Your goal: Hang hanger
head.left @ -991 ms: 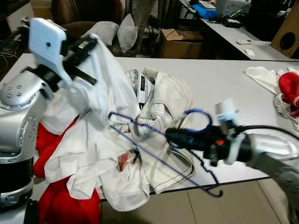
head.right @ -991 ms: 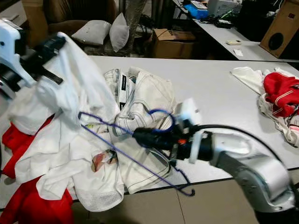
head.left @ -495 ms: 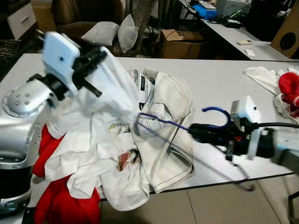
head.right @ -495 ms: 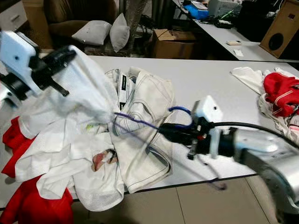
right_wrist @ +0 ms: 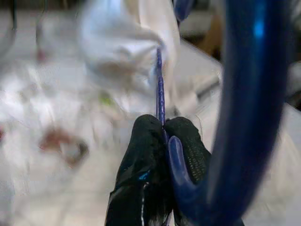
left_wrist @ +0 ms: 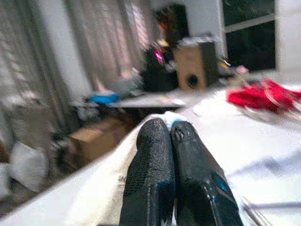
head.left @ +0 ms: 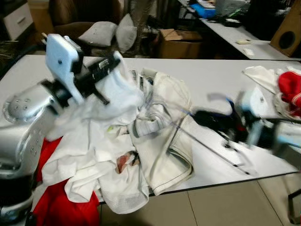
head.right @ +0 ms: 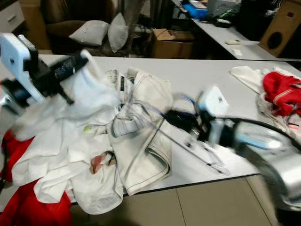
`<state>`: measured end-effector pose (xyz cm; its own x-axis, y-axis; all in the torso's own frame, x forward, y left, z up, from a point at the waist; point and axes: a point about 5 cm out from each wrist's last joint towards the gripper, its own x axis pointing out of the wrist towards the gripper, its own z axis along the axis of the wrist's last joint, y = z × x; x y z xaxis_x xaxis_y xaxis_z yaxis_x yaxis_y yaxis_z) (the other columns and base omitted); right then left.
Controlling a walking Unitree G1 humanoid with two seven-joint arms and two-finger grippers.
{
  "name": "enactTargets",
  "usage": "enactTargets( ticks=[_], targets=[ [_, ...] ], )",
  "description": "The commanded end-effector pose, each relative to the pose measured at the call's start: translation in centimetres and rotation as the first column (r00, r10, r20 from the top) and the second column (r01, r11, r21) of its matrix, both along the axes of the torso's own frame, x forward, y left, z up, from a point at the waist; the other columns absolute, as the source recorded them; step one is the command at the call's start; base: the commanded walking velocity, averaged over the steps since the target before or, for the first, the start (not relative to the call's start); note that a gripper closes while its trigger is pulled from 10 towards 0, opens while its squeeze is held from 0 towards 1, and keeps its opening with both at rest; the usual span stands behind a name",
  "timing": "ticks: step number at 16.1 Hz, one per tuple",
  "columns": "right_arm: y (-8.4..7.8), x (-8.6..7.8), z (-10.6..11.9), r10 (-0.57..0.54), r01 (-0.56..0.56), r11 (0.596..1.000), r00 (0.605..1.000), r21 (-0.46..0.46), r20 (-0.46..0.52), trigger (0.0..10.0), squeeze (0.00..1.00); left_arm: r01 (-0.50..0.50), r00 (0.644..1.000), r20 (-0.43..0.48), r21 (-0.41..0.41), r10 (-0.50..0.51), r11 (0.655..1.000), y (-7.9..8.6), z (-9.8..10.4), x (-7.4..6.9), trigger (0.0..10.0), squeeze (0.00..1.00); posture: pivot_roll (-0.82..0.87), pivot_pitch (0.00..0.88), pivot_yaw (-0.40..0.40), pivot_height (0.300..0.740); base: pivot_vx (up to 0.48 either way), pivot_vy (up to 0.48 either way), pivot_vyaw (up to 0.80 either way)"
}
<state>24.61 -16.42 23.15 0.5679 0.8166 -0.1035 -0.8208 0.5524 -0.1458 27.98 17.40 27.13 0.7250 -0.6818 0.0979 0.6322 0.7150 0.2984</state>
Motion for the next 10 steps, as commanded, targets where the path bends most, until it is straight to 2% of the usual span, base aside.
enactTargets(
  ticks=[1,2,3,5,6,7,8,9,10],
  targets=[
    [0.0,0.1,0.9,-0.021,0.02,0.999,0.999,0.028,0.039,10.0,0.0,-0.008,1.0,-0.026,0.052,0.009,0.999,-0.1,-0.7,0.0,0.0,0.0,0.08,0.0,-0.075,0.74,0.0,0.0,0.0],
    [0.0,0.1,0.9,-0.021,0.02,0.999,0.999,0.028,0.039,10.0,0.0,-0.008,1.0,-0.026,0.052,0.009,0.999,-0.1,-0.7,0.0,0.0,0.0,0.08,0.0,-0.075,0.74,0.0,0.0,0.0],
    [0.3,0.0,0.9,-0.003,0.001,0.999,0.999,0.052,0.043,10.0,0.0,-0.028,0.998,-0.057,0.106,0.035,0.994,0.2,-1.5,0.0,0.0,0.0,0.08,0.0,-0.074,0.74,0.0,0.0,0.0],
    [0.4,-0.8,0.1,0.061,-0.061,0.998,0.998,0.015,0.0,10.0,0.0,-0.066,0.994,-0.08,0.162,0.079,0.985,0.7,-2.1,0.1,0.0,0.0,0.08,0.0,-0.074,0.74,0.0,0.0,0.0],
    [0.3,-1.5,-0.4,0.108,-0.109,0.994,0.994,-0.025,-0.035,10.0,0.0,-0.127,0.989,-0.051,0.187,0.138,0.974,1.2,-2.1,0.4,0.0,0.0,0.08,0.0,-0.074,0.74,0.0,0.0,0.0],
    [0.1,-2.6,-1.4,0.171,-0.182,0.979,0.978,-0.088,-0.122,10.0,0.0,-0.23,0.972,0.003,0.196,0.234,0.953,2.1,-1.6,1.1,0.0,0.0,0.08,0.0,-0.074,0.74,0.0,0.0,0.0],
    [-0.3,-3.2,-2.2,0.179,-0.203,0.97,0.969,-0.136,-0.171,10.0,0.0,-0.31,0.951,0.046,0.185,0.307,0.933,2.9,-1.2,1.5,0.0,0.0,0.08,0.0,-0.072,0.74,0.0,0.0,0.0],
    [-0.7,-3.6,-2.5,0.191,-0.222,0.965,0.958,-0.136,-0.213,10.0,0.0,-0.399,0.916,0.088,0.142,0.39,0.906,4.0,-0.4,1.9,0.0,0.0,0.08,0.0,-0.072,0.74,0.0,0.0,0.0],
    [-0.7,-3.9,-2.4,0.208,-0.24,0.963,0.952,-0.127,-0.223,10.0,0.0,-0.429,0.902,0.102,0.116,0.419,0.896,4.3,-0.1,2.0,0.0,0.0,0.08,0.0,-0.072,0.74,0.0,0.0,0.0]
  ],
)
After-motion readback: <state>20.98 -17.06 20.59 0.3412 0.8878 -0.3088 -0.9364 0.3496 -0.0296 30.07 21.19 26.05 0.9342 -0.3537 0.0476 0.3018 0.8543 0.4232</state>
